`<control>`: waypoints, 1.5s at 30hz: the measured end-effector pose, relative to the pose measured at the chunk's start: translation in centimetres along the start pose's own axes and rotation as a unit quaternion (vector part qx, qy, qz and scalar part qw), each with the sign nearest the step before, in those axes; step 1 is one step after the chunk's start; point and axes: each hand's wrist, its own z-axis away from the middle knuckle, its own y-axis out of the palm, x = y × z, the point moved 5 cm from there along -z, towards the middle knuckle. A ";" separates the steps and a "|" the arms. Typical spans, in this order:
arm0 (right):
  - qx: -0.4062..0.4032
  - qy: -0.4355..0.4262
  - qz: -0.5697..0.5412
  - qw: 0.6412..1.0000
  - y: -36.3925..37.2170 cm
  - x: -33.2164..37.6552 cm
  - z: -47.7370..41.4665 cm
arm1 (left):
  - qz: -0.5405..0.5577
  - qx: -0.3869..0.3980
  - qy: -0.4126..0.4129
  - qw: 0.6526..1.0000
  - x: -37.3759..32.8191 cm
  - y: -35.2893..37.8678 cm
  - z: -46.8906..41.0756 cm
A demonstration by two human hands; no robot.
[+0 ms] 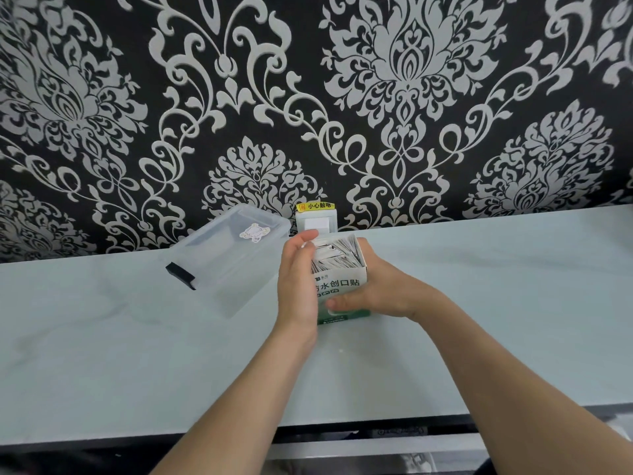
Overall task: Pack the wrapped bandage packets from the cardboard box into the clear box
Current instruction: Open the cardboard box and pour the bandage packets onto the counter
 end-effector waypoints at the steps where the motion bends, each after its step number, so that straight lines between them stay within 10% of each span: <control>1: -0.005 -0.006 -0.002 1.000 0.0 0.3 0.1 | 0.022 0.004 -0.019 1.000 0.0 0.0 -0.1; 7: -0.031 -0.003 0.022 0.999 -2.2 3.3 1.9 | -0.048 0.093 0.004 0.994 -1.5 -0.1 -0.7; 11: -0.070 0.000 0.236 0.969 -3.4 4.0 2.3 | -0.437 0.066 0.288 0.850 -3.2 -1.0 -1.3; 18: -0.133 -0.042 0.386 0.912 -3.0 3.8 1.2 | -0.311 0.117 0.145 0.932 -2.4 -1.5 -2.0; 29: -0.135 -0.090 0.401 0.902 -2.7 3.5 0.7 | -0.474 0.092 0.332 0.810 -3.4 -0.4 -1.1; 38: -0.169 -0.082 0.458 0.869 -2.5 3.5 0.4 | -0.495 0.100 0.305 0.808 -2.5 -1.5 -2.1; 45: -0.257 -0.034 0.509 0.821 -4.7 2.8 0.6 | -0.384 0.063 0.114 0.914 -2.5 -5.6 -3.5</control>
